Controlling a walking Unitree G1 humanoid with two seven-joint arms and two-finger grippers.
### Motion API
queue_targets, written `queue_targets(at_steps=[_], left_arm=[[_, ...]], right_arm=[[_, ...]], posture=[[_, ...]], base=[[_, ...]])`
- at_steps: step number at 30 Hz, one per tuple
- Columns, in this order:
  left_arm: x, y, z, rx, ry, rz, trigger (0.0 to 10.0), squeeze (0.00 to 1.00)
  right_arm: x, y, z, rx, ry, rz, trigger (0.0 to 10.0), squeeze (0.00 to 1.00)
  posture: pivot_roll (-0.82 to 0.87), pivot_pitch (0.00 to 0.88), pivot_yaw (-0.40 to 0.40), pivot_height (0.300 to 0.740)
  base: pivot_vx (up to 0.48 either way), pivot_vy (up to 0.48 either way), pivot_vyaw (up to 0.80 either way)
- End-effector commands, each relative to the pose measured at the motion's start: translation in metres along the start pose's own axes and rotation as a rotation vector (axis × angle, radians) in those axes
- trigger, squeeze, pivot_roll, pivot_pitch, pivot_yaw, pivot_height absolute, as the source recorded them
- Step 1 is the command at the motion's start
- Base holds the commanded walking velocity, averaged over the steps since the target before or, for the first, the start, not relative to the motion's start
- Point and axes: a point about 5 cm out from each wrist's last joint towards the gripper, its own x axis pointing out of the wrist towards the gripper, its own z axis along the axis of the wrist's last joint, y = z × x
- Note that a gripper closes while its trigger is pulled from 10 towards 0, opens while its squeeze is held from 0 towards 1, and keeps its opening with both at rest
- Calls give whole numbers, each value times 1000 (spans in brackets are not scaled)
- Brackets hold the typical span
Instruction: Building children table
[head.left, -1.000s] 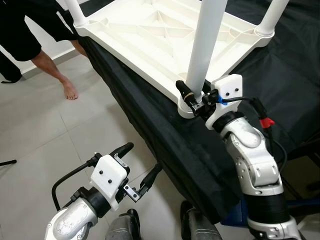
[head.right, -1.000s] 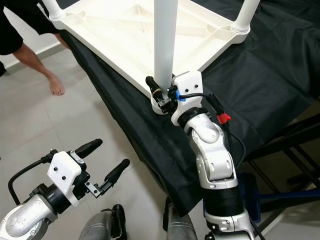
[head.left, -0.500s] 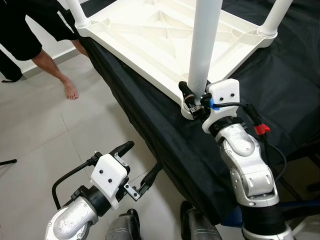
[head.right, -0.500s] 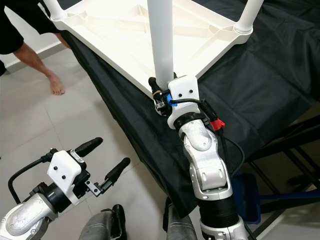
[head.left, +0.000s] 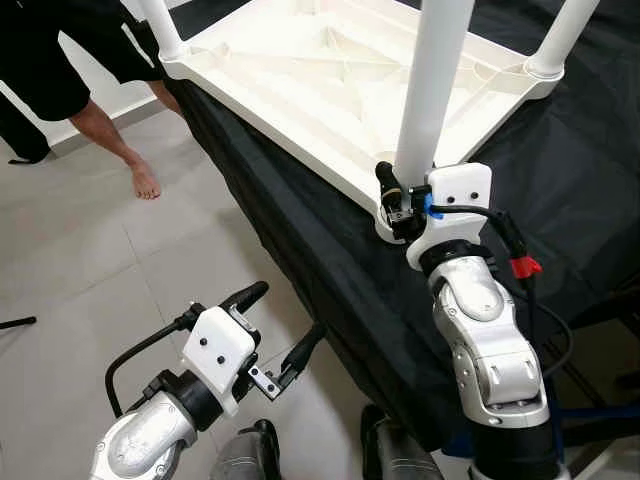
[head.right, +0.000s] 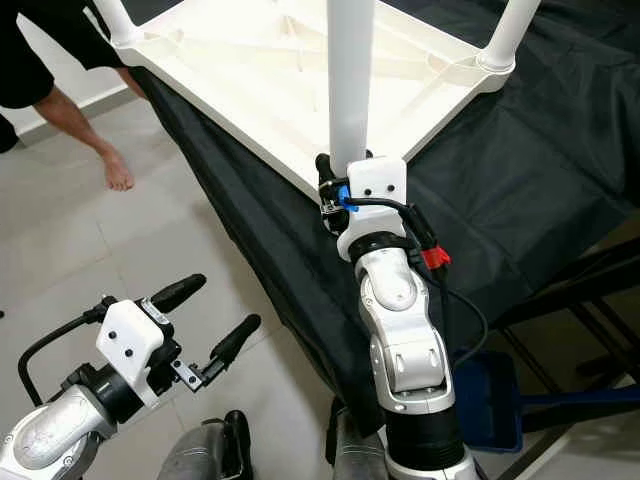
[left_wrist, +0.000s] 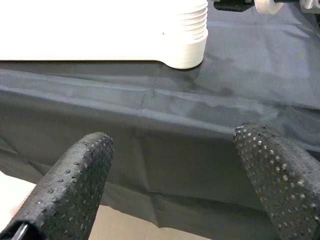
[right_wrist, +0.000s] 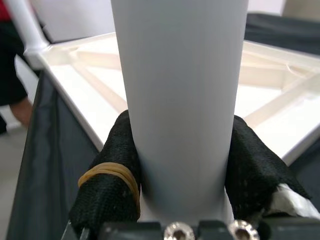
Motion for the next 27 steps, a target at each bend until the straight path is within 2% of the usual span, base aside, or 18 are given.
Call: queue_targets(at_steps=[1,16,26,27], left_arm=[[-3,-1,-5,-1,28,-7,10000,0],[-2,0,-5,6,22,-9,10000,0],[0,2,-4,9,16,-3,10000,0],[0,2,-4,10,15,-2,10000,0]], right_arm=[[-8,-12,-38,24,204,-67,10000,0],[-14,-10,-39,-15,219,-89,10000,0],[-15,-6,-36,-11,181,-69,10000,0],[-16,-6,-34,-14,167,-63,10000,75]], posture=[[78,333,26,740],[80,330,32,740],[77,328,32,740],[77,328,33,740]], base=[[0,0,0],[0,0,0],[0,0,0],[0,0,0]])
